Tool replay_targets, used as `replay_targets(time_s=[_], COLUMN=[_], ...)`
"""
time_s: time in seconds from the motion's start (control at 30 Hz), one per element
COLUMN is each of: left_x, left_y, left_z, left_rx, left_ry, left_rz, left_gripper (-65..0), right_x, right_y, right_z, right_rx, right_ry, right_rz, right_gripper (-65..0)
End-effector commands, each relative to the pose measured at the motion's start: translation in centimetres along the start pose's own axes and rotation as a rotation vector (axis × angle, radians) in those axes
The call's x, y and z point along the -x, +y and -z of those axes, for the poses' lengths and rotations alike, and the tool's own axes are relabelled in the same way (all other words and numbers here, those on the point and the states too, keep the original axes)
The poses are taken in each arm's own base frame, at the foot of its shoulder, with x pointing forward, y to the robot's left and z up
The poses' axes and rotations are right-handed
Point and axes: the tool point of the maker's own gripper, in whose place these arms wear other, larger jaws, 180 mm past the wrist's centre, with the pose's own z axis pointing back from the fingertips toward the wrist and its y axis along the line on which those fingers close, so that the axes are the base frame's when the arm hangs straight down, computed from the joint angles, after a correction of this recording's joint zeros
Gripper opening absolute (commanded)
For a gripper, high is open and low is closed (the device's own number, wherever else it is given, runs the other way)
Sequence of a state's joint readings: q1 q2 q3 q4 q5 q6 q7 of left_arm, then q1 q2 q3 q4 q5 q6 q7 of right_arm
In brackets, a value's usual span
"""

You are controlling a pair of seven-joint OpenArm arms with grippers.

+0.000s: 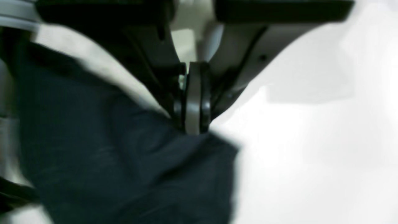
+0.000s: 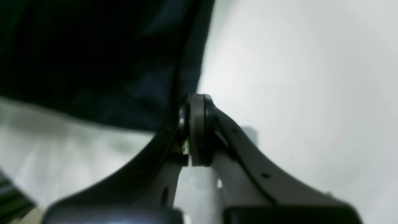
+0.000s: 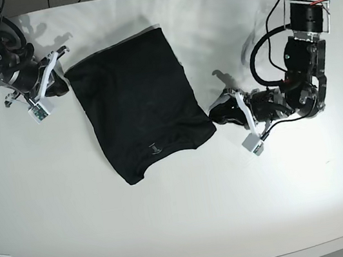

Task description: Fold the T-shirt properly

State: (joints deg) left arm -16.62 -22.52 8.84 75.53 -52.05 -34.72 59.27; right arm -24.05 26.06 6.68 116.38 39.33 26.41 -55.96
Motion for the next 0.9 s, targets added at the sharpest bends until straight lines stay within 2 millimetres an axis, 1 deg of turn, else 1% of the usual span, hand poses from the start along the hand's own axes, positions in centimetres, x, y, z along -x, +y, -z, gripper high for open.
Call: replay_targets(time_s=[0.0, 0.07, 0.17, 0.27, 0.33, 0.4, 0.47, 0.57, 0.63, 0.7, 0.77, 0.8, 0.87], left_x=[-1.8, -2.0, -3.5, -4.0, -4.0, -4.6, -6.0, -8.3, -9.3, -9.9, -10.5, -10.8, -11.5], left_y=[0.3, 0.2, -1.4, -2.7, -3.4, -3.8, -3.8, -3.2, -2.6, -2.2, -2.5, -2.9, -4.2], left_z=[-0.4, 0.5, 2.5, 4.1, 4.7, 4.9, 4.7, 3.9, 3.3, 2.6, 1.7, 1.1, -0.5], left_rx=[-0.022, -0.051, -0.038, -0.034, -0.019, -0.013, -0.016, -0.049, -0.072, -0.073, -0.033, 0.008, 0.112], left_ry=[-0.056, -0.064, -0.091, -0.091, -0.09, -0.093, -0.116, -0.141, -0.138, -0.129, -0.127, -0.134, -0.172], left_rz=[0.033, 0.068, 0.119, 0.162, 0.177, 0.196, 0.221, 0.264, 0.287, 0.287, 0.269, 0.268, 0.256], left_gripper=[-65.0, -65.0, -65.0, -65.0, -65.0, -65.0, -65.0, -65.0, -65.0, -65.0, -65.0, -65.0, -65.0], right_x=[-0.4, 0.1, 0.1, 0.0, 0.0, 0.1, -0.1, -0.3, -0.3, -0.9, -2.6, -3.7, -6.0], right_y=[0.8, 2.1, 3.4, 4.7, 5.3, 5.6, 5.6, 5.6, 5.5, 5.0, 4.1, 3.5, 2.9], right_z=[-0.2, 0.1, 0.5, 0.9, 1.1, 1.2, 1.2, 1.2, 1.2, 0.7, -0.5, -1.4, -3.9], right_rx=[-0.024, -0.058, -0.09, -0.117, -0.129, -0.135, -0.134, -0.136, -0.131, -0.113, -0.07, -0.045, -0.01], right_ry=[-0.032, -0.037, -0.056, -0.078, -0.085, -0.086, -0.09, -0.098, -0.097, -0.121, -0.19, -0.232, -0.328], right_rz=[-0.001, 0.011, 0.029, 0.059, 0.085, 0.097, 0.094, 0.094, 0.092, 0.084, 0.066, 0.044, -0.023], right_gripper=[-65.0, -65.0, -65.0, -65.0, -65.0, -65.0, -65.0, -65.0, -65.0, -65.0, -65.0, -65.0, -65.0])
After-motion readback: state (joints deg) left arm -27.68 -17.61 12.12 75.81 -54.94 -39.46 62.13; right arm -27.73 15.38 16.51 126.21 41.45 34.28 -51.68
